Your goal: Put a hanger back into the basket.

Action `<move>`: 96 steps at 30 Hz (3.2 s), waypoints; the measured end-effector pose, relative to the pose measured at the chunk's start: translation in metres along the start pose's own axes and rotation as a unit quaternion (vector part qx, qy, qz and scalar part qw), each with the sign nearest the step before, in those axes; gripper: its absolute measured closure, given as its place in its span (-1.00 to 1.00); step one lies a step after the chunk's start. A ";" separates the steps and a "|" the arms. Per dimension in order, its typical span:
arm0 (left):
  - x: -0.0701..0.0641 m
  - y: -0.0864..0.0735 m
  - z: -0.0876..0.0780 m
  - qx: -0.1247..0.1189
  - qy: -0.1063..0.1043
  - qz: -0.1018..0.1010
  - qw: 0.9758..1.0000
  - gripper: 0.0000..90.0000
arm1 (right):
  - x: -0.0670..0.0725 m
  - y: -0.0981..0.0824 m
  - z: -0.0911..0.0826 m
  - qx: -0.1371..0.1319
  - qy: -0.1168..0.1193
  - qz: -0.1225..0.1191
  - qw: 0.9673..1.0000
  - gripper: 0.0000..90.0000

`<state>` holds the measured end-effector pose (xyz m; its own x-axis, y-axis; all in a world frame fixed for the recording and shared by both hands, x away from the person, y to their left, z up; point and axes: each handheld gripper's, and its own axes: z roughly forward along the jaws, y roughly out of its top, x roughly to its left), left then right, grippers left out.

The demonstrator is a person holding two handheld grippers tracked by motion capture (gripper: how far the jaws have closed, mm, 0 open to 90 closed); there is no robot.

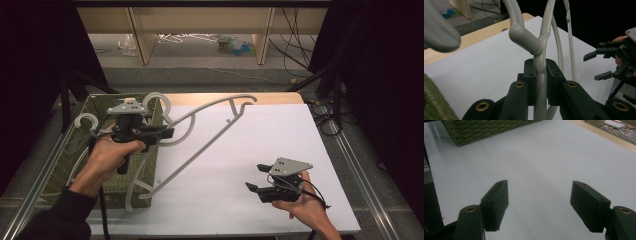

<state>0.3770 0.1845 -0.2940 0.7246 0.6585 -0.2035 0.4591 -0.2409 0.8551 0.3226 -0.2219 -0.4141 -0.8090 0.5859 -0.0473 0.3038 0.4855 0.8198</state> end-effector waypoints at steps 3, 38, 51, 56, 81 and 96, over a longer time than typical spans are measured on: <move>0.009 0.002 -0.015 -0.006 0.018 -0.001 1.000 0.79 | 0.000 0.000 -0.001 -0.001 0.001 0.002 1.000 -0.30; 0.144 -0.027 -0.088 -0.037 0.167 -0.063 0.983 0.79 | 0.002 -0.009 0.002 0.019 0.012 0.010 1.000 -0.31; 0.169 -0.051 -0.088 0.003 0.212 -0.061 0.975 0.78 | 0.002 -0.011 0.004 0.021 0.015 0.006 1.000 -0.31; 0.174 -0.057 -0.089 0.008 0.213 -0.061 0.975 0.78 | 0.003 -0.010 0.004 0.023 0.016 0.005 1.000 -0.31; 0.184 -0.080 -0.082 0.058 0.210 -0.059 0.974 0.78 | 0.001 -0.011 0.004 0.027 0.015 0.001 1.000 -0.31; 0.187 -0.087 -0.049 0.140 0.203 -0.048 0.968 0.76 | 0.001 -0.012 0.003 0.030 0.014 0.005 0.999 -0.31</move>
<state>0.4470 0.3639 -0.3830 0.4363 0.8995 -0.0225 0.6771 -0.3117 0.6667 0.3196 -0.2246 -0.4257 -0.8192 0.5730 -0.0229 0.3409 0.5187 0.7841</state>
